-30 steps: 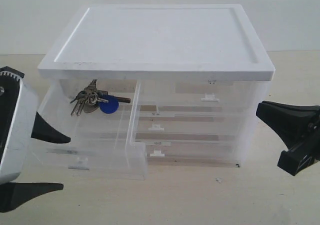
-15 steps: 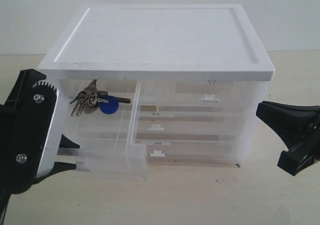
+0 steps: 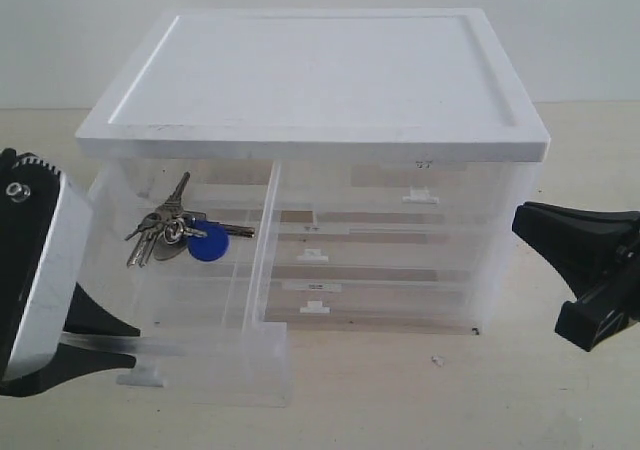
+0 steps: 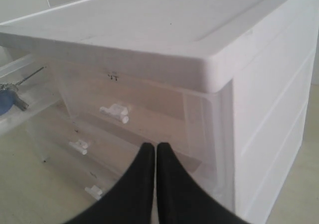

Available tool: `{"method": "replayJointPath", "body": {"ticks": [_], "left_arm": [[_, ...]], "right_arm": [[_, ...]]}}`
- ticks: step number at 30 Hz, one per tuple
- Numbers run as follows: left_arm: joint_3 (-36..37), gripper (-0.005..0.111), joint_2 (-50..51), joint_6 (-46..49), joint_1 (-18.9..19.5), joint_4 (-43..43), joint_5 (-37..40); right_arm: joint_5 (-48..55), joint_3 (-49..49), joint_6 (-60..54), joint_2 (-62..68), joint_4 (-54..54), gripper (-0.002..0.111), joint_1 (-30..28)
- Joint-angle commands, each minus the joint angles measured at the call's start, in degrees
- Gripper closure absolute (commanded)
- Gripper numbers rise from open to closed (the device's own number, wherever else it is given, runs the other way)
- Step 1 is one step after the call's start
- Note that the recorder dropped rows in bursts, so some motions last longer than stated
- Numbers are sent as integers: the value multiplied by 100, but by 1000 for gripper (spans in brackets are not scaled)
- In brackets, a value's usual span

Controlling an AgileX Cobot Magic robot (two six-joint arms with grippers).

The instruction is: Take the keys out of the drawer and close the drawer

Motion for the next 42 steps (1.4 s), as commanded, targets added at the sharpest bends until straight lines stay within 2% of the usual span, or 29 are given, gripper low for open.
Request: {"method": "replayJointPath", "body": {"ticks": [1, 5, 8, 11, 13, 18, 21, 23, 27, 32, 35, 38, 42], "left_arm": [[-64, 102, -72, 29, -28, -192, -116], [-64, 99, -72, 29, -28, -220, -93], [-64, 82, -72, 29, -28, -241, -93], [-64, 59, -87, 29, -28, -413, -108], [-64, 50, -150, 29, -28, -689, -122], [-101, 50, -518, 324, -28, -1489, -260], [-101, 51, -783, 184, -28, -2038, -908], [-101, 56, -842, -477, -13, -2128, -1483], [-101, 60, -385, -1568, 55, -1135, -1555], [-140, 50, 869, -3073, 81, 832, -1289], [-306, 49, 1312, -3672, 81, 1649, -1123], [-448, 49, 1669, -3992, 81, 2123, -952], [-520, 50, 2041, -3992, 81, 2218, -906]], "right_arm": [[-16, -24, -10, -2, -10, 108, 12], [-16, -24, -10, -2, -10, 108, 12], [-16, -24, -10, -2, -10, 108, 12], [-16, -24, -10, -2, -10, 108, 12], [-16, -24, -10, -2, -10, 108, 12], [-16, -24, -10, -2, -10, 108, 12], [-16, -24, -10, -2, -10, 108, 12], [-16, -24, -10, -2, -10, 108, 12], [-16, -24, 14, -2, -55, 108, 12], [23, -24, 28, -2, -54, 108, 12], [-13, -24, 28, -2, -36, 108, 12], [-13, -24, 28, -2, -36, 108, 12], [-23, -24, 41, -2, -36, 108, 12]]}}
